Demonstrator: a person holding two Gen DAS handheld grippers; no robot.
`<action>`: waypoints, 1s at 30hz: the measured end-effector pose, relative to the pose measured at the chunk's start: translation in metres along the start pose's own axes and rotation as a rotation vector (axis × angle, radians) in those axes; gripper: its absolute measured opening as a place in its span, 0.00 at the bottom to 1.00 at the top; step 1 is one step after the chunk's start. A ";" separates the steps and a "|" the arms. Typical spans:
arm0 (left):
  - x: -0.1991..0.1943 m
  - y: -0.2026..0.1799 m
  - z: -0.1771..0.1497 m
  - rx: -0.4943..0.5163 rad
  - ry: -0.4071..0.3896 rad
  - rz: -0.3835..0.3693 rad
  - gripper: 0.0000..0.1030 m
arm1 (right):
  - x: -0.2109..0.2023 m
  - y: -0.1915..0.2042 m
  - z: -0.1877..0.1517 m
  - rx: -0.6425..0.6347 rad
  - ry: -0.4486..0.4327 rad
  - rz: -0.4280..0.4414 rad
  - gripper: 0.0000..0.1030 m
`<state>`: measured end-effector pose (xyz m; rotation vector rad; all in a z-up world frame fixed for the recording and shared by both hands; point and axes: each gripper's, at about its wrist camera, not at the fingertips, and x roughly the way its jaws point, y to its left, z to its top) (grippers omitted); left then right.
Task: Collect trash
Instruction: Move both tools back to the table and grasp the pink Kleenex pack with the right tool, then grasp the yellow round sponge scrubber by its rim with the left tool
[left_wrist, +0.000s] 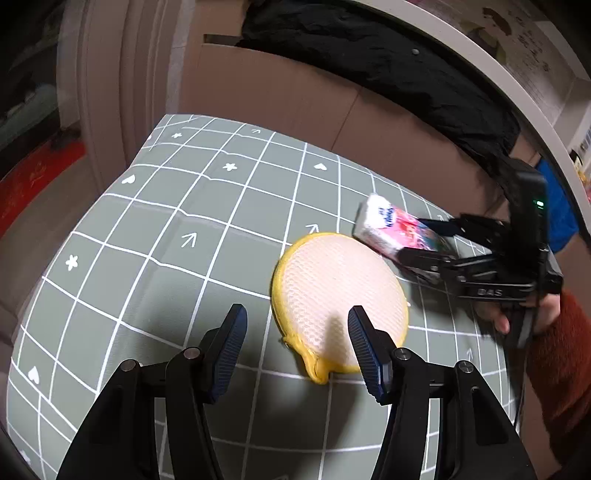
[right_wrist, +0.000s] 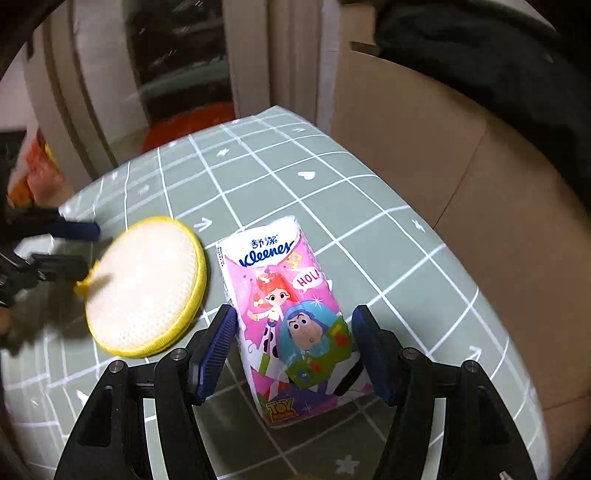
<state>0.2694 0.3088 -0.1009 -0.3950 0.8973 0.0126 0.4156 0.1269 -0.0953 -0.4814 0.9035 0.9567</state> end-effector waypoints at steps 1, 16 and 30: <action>0.002 -0.001 0.001 -0.004 0.003 0.001 0.56 | -0.003 -0.002 -0.003 0.030 -0.007 0.004 0.58; 0.031 -0.026 0.006 0.014 0.030 0.077 0.56 | -0.105 0.003 -0.127 0.358 -0.098 -0.048 0.44; 0.031 -0.029 0.006 -0.037 0.009 0.110 0.42 | -0.123 0.022 -0.166 0.351 -0.109 -0.121 0.53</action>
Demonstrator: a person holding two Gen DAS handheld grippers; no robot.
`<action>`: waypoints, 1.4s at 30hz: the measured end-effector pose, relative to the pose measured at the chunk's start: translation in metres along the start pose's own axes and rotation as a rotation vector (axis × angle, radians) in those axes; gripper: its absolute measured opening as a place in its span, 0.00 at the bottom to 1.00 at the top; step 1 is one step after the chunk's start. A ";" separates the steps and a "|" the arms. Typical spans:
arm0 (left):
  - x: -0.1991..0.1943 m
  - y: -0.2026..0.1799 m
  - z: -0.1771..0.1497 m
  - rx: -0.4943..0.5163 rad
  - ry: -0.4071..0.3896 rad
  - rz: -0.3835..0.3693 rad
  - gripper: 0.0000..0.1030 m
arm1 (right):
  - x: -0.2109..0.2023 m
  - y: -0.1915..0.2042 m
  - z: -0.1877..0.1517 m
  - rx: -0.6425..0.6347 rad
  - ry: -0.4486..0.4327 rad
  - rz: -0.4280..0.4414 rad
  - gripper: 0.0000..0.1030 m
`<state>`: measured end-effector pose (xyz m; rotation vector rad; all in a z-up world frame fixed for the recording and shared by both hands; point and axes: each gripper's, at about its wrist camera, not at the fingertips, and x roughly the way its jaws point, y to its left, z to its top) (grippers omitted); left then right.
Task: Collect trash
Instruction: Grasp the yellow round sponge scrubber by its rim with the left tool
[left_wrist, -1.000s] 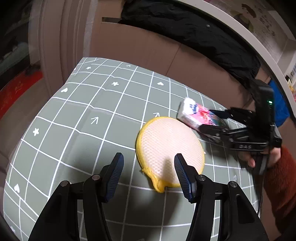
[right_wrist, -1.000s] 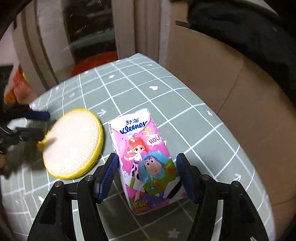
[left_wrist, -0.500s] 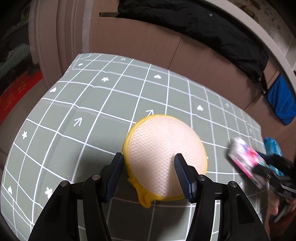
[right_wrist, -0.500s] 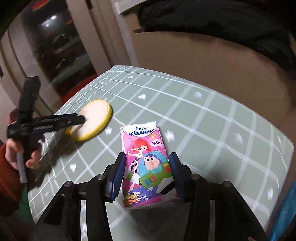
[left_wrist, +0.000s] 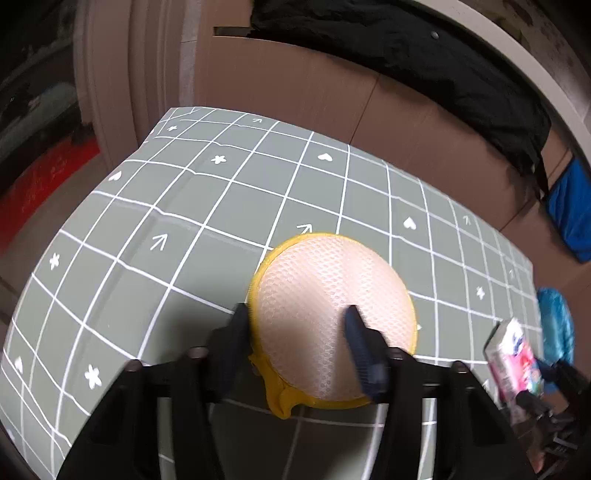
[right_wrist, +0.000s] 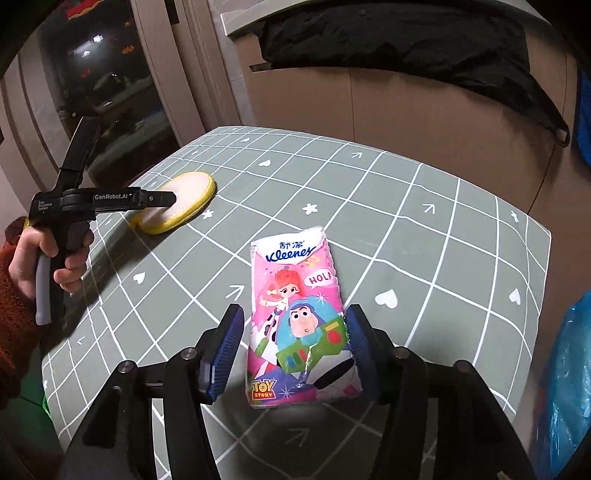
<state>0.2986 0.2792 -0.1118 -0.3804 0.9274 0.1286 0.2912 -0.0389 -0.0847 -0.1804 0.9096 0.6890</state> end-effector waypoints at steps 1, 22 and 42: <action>-0.002 0.000 0.000 -0.005 -0.007 -0.009 0.31 | -0.002 0.000 0.000 -0.004 -0.002 -0.001 0.53; -0.090 -0.039 -0.019 0.277 -0.247 0.137 0.13 | -0.009 0.034 0.010 -0.126 -0.016 -0.057 0.56; -0.071 -0.049 -0.035 0.198 -0.124 -0.062 0.17 | -0.006 0.040 -0.005 -0.148 0.019 -0.068 0.59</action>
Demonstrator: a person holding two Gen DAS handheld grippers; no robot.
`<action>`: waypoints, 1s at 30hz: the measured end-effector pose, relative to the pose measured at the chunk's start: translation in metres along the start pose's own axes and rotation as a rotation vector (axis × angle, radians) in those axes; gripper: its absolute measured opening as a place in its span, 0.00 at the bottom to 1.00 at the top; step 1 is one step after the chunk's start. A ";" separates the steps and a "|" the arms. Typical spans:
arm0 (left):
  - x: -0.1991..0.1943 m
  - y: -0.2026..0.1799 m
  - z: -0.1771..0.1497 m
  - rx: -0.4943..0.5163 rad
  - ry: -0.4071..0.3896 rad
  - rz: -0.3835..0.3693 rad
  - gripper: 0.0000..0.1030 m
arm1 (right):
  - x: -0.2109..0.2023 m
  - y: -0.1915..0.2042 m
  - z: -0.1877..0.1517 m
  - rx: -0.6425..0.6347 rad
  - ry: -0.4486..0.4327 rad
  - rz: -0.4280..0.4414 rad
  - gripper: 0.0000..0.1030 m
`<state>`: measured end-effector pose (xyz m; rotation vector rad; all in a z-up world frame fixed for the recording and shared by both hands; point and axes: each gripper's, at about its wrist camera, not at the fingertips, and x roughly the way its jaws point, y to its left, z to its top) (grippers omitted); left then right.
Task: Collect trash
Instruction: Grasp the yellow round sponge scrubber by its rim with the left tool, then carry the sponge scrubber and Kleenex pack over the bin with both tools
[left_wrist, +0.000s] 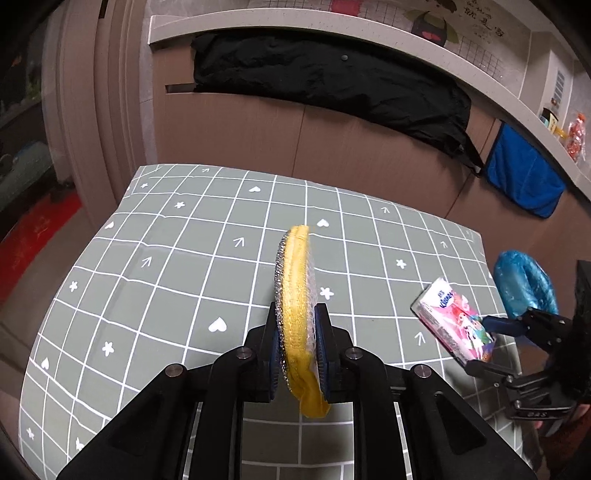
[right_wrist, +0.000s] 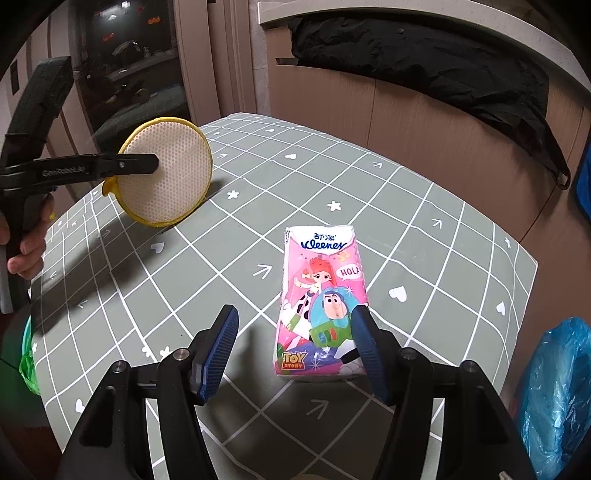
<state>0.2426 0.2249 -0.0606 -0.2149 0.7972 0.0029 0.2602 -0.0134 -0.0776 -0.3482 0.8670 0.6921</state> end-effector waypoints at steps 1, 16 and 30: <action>0.001 0.000 0.000 -0.007 0.002 -0.003 0.17 | 0.000 0.000 0.000 -0.001 0.000 0.001 0.59; 0.001 0.004 0.001 -0.023 -0.010 0.018 0.15 | 0.005 -0.007 0.008 0.007 -0.005 -0.013 0.59; 0.003 0.004 0.004 -0.036 -0.013 0.018 0.15 | 0.044 -0.022 0.027 0.075 0.079 0.004 0.53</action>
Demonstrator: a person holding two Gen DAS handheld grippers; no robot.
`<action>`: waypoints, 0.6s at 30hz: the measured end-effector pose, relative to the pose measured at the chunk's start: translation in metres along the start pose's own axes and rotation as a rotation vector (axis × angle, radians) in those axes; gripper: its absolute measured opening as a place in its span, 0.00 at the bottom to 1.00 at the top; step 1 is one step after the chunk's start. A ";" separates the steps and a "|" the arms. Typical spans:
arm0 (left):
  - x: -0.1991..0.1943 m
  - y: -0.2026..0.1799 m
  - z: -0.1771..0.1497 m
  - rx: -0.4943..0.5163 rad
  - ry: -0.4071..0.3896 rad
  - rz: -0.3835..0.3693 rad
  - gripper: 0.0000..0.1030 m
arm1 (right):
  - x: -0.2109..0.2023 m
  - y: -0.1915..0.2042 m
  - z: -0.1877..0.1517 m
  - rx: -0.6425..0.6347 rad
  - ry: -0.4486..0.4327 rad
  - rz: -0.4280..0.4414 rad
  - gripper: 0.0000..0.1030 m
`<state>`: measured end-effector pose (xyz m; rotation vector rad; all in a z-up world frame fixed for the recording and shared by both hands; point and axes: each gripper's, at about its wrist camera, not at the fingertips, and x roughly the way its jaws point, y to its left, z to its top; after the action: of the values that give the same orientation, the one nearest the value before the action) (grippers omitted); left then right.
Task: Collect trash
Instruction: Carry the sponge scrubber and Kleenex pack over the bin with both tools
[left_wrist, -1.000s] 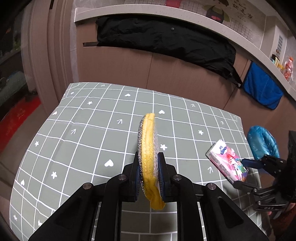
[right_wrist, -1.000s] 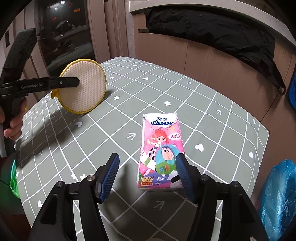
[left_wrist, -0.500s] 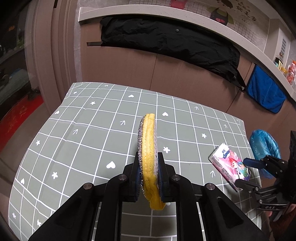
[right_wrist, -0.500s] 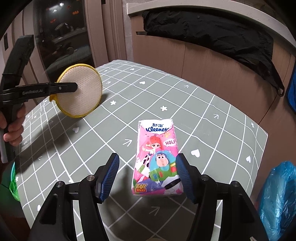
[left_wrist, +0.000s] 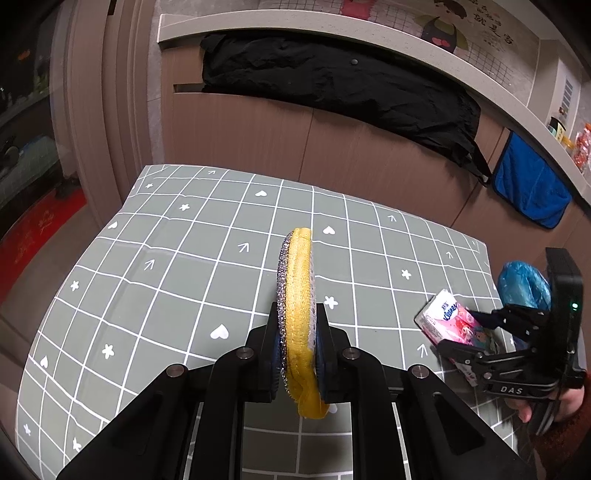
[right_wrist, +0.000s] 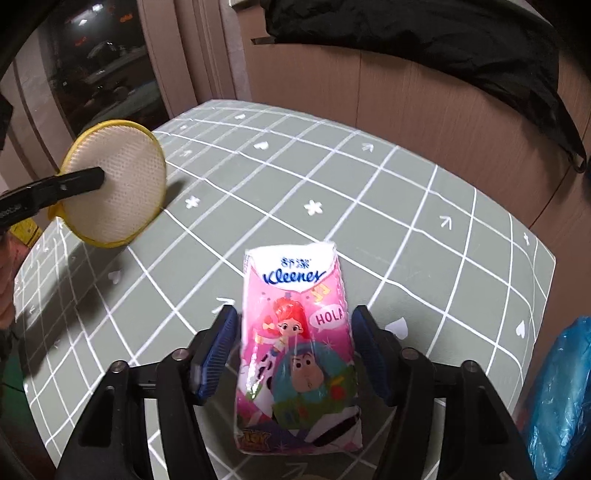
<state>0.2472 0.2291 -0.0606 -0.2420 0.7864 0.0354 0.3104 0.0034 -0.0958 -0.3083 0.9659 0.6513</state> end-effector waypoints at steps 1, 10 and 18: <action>0.000 0.000 0.001 -0.005 0.000 0.001 0.15 | -0.002 0.001 0.000 -0.002 -0.003 0.003 0.47; -0.001 -0.009 0.001 -0.008 -0.010 0.011 0.14 | -0.039 0.003 -0.005 0.010 -0.064 -0.003 0.45; -0.023 -0.041 0.009 0.028 -0.060 0.010 0.13 | -0.074 -0.006 -0.015 0.044 -0.134 -0.013 0.45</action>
<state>0.2421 0.1924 -0.0305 -0.2094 0.7276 0.0413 0.2748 -0.0369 -0.0422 -0.2290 0.8482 0.6299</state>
